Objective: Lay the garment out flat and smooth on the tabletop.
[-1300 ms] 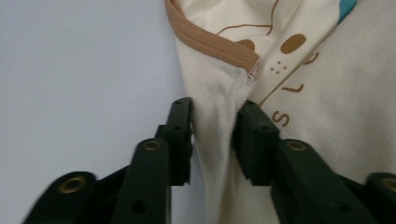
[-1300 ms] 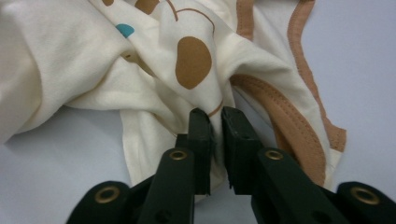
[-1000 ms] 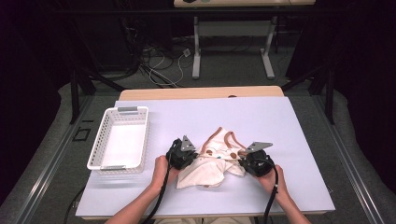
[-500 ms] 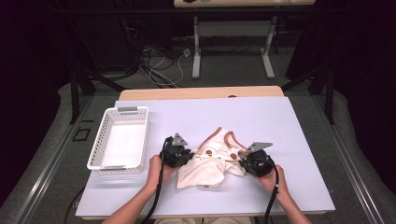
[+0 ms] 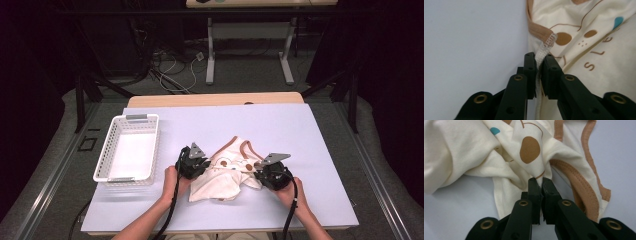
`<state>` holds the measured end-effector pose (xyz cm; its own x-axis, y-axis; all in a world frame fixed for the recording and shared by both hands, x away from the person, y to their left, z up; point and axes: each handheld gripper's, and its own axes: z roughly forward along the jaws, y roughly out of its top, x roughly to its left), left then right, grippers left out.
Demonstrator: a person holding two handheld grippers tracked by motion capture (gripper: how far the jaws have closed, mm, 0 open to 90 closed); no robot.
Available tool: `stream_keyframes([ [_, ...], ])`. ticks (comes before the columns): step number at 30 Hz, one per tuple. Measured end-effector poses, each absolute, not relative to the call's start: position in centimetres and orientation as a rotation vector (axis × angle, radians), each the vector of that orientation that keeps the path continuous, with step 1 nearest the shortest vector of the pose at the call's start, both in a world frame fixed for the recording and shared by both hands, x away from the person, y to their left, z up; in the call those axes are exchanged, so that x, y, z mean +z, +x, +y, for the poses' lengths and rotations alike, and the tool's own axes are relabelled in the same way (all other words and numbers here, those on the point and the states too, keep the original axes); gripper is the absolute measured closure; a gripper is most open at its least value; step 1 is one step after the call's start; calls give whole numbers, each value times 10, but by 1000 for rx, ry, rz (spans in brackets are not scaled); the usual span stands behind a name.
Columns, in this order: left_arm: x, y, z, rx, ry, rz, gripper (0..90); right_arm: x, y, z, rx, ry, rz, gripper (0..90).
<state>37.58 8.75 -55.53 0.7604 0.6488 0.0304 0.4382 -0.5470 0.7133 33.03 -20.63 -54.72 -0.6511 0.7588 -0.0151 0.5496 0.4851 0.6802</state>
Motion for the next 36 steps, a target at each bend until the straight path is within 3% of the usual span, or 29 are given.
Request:
stream_keyframes([
  [3, -559, 374, 87, 375, 2260, 809, 876, -545, 329, -206, 943, 1111, 2413, 879],
  [11, -542, 364, 98, 413, 2263, 856, 883, -539, 326, -209, 974, 1097, 2385, 880],
  [22, -536, 350, 112, 307, 2408, 903, 868, -542, 324, -203, 915, 1052, 2504, 829],
  [24, -533, 350, 112, 328, 2391, 897, 803, -541, 325, -204, 911, 1063, 2508, 789],
  [29, -524, 357, 110, 380, 2305, 883, 497, -535, 328, -214, 1019, 1102, 2469, 663],
  [36, -530, 372, 98, 440, 2228, 877, 421, -528, 330, -227, 1052, 1128, 2362, 722],
])
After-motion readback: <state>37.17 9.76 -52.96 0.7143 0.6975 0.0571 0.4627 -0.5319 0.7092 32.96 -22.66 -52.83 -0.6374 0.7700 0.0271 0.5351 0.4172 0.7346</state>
